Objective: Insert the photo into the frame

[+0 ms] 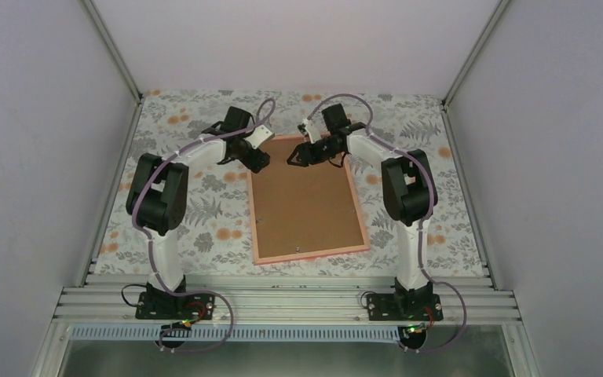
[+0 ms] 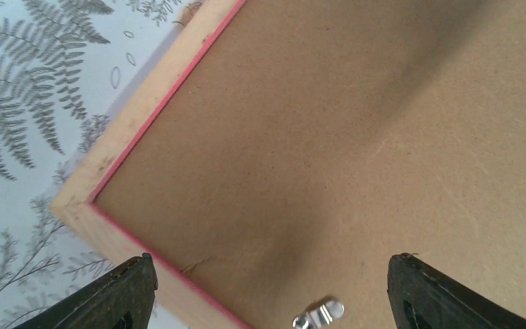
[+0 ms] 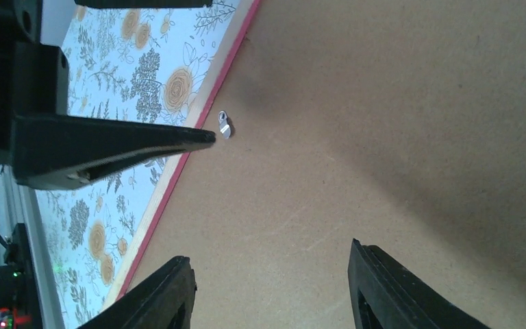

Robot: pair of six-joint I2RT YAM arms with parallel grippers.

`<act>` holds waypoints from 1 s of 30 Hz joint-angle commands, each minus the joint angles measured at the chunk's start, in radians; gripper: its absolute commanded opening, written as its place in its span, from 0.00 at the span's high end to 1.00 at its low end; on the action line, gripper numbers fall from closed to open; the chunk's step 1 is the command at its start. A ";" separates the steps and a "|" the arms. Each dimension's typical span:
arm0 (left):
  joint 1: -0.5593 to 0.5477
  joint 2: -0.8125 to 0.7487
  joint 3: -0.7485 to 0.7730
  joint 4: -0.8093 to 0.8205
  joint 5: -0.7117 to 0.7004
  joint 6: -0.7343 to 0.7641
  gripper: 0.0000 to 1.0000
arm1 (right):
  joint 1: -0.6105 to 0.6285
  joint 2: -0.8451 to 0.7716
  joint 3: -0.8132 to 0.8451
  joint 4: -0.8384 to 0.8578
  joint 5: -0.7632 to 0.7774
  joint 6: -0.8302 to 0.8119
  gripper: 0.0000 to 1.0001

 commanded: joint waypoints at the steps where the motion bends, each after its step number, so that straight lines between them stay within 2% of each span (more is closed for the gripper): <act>1: -0.016 0.057 0.041 -0.014 -0.044 -0.038 0.16 | 0.013 0.031 -0.015 0.058 -0.049 0.060 0.46; 11: -0.031 0.121 0.082 -0.068 -0.110 -0.033 0.17 | 0.014 0.068 -0.103 0.081 0.020 0.053 0.50; 18: -0.029 0.115 0.045 -0.143 -0.178 0.006 0.19 | 0.010 0.070 -0.140 0.080 0.070 0.044 0.51; 30: 0.000 0.085 -0.002 -0.231 -0.208 0.058 0.21 | 0.000 0.070 -0.150 0.081 0.114 0.044 0.52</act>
